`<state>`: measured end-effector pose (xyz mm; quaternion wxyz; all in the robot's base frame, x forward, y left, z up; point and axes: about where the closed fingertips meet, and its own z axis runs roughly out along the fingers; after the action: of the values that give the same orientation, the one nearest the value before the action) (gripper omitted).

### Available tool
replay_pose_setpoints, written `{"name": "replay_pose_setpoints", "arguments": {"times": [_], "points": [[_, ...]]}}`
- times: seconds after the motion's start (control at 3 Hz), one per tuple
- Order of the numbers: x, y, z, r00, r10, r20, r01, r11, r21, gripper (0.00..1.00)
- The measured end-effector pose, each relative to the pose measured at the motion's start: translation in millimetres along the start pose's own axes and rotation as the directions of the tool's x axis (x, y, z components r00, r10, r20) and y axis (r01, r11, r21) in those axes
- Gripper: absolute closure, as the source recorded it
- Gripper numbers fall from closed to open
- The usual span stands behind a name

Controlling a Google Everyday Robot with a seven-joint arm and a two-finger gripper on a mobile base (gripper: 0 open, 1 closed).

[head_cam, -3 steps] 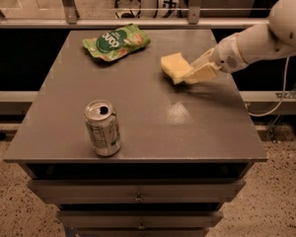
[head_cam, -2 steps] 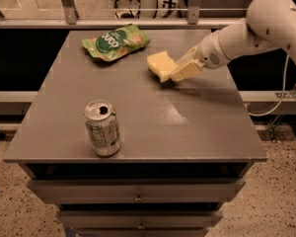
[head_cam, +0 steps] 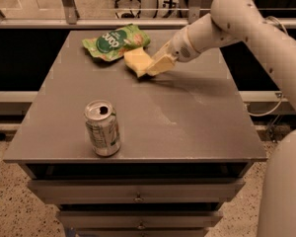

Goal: Move sponge near green rice chip bag

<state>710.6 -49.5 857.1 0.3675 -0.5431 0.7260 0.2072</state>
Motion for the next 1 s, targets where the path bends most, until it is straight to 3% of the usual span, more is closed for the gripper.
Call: {"name": "replay_pose_setpoints", "arguments": {"times": [0.67,1.0], "points": [[-29.3,-2.3,38.6,1.0,-0.009,0.015,0.01,0.9998,-0.016,0.34],[-39.6,-4.4,48.1,1.0,-0.009,0.027,0.009,0.9999,-0.006,0.03]]}}
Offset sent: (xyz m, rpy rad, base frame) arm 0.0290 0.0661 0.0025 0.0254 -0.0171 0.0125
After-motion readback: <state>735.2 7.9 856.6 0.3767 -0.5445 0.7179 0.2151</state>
